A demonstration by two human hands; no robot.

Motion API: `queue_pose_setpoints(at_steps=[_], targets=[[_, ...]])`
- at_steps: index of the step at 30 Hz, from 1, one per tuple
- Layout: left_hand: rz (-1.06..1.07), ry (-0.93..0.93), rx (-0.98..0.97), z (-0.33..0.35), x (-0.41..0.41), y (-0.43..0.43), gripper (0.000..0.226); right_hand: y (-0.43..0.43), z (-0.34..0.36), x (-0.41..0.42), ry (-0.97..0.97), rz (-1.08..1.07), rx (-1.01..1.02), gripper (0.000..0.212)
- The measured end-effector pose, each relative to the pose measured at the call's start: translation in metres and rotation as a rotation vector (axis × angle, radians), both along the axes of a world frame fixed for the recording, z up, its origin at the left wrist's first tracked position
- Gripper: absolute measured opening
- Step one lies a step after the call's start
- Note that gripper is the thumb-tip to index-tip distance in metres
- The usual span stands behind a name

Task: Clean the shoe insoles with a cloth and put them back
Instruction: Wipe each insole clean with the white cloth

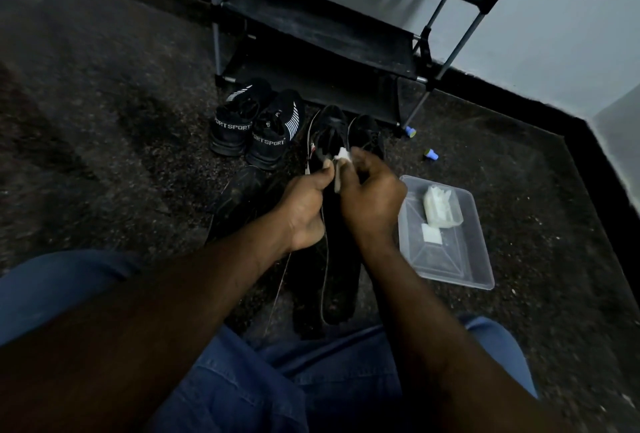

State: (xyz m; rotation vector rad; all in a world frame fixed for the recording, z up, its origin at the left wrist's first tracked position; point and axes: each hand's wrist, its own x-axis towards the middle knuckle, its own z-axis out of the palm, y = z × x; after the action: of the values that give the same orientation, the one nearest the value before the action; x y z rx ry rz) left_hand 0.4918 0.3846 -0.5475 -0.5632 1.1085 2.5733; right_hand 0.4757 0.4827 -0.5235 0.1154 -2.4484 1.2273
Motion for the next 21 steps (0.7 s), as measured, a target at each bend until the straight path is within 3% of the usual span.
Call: queue_pose_setpoints(at_steps=[2,5,12,21], targets=[[-0.018,0.005,0.015,0.001,0.001,0.001,0.037,-0.001,0.006,-0.005,-0.024,-0.091,-0.065,0.020],[0.014,-0.004,0.026,0.003,0.000,-0.002,0.036,-0.010,0.006,0.001,0.013,-0.013,-0.011,0.009],[0.052,-0.008,0.004,-0.001,-0.007,-0.009,0.052,-0.014,-0.012,0.014,0.065,0.211,0.241,0.037],[0.094,-0.025,0.039,0.008,-0.006,-0.011,0.051,-0.001,-0.001,-0.008,0.055,0.046,0.384,0.029]])
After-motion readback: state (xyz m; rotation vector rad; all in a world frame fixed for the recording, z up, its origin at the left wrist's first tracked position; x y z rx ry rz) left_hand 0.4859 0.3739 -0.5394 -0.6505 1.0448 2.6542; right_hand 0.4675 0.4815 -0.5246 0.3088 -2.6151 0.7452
